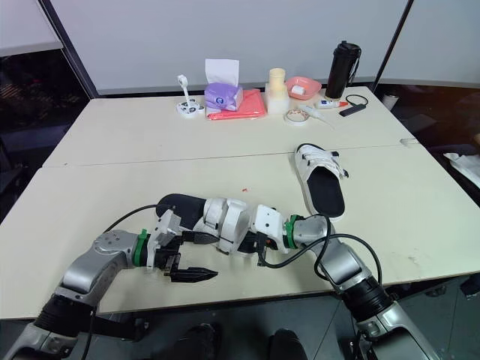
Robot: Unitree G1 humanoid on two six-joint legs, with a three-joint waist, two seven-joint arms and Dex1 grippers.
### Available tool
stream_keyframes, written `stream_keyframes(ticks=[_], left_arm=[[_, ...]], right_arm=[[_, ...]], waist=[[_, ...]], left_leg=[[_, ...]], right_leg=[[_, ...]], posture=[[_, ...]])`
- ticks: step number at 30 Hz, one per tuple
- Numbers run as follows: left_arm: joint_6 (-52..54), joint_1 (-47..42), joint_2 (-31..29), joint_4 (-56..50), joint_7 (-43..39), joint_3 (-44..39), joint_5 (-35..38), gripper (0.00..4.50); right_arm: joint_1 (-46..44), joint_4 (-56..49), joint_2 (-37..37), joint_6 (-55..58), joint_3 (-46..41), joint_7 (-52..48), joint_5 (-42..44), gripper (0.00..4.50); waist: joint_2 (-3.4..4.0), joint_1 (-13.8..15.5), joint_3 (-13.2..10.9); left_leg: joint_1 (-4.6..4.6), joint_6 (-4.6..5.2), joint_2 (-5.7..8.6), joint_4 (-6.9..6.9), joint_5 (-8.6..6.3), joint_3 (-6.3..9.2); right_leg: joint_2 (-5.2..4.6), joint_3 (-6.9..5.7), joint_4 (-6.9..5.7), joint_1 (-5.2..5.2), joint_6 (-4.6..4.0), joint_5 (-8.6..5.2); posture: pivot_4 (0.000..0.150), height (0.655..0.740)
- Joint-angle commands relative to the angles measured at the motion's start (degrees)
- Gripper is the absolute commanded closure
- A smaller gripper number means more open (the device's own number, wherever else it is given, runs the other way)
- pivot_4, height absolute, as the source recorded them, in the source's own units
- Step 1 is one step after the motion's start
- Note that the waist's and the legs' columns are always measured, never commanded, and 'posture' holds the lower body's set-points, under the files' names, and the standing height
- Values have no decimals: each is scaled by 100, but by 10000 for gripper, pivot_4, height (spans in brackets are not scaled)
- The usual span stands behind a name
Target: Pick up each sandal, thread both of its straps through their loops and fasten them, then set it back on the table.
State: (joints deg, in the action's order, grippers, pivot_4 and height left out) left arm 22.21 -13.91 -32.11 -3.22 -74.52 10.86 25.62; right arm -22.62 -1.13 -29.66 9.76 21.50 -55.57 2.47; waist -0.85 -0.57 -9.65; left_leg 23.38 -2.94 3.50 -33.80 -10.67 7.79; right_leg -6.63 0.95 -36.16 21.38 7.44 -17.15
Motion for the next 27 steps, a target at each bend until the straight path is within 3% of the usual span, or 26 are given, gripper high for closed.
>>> stream_keyframes(ticks=[1,12,15,22,27], left_arm=[[180,-38,50,-171,-158,218,125,407],[-181,-287,532,322,286,175,-203,407],[-213,-306,568,402,314,142,-226,8952],[99,-243,415,321,224,127,-72,44211],[891,-47,-291,-261,-374,332,211,44755]], right_arm=[[191,261,-45,266,239,-6,-277,45000],[252,214,-45,277,248,40,-277,45000],[259,211,-36,279,256,57,-280,45000],[219,260,-16,268,282,72,-285,45000],[189,300,-26,240,297,56,-291,45000]], waist=[[0,-6,-1],[0,1,-2],[-2,7,-1],[-1,-11,-1],[-1,-28,-3]], left_leg=[[2,1,1,0,0,-2],[4,1,0,3,1,-2],[1,-1,0,-3,0,1],[6,1,0,8,1,-1],[6,1,-2,10,1,-2]], right_leg=[[0,1,0,-1,0,0],[1,0,2,-2,1,0],[1,-2,2,-2,-1,2],[1,0,2,-2,1,2],[6,0,1,-2,0,1]], posture=[[1500,7400],[1500,7400],[1500,7400],[1500,7400],[1500,7400]])
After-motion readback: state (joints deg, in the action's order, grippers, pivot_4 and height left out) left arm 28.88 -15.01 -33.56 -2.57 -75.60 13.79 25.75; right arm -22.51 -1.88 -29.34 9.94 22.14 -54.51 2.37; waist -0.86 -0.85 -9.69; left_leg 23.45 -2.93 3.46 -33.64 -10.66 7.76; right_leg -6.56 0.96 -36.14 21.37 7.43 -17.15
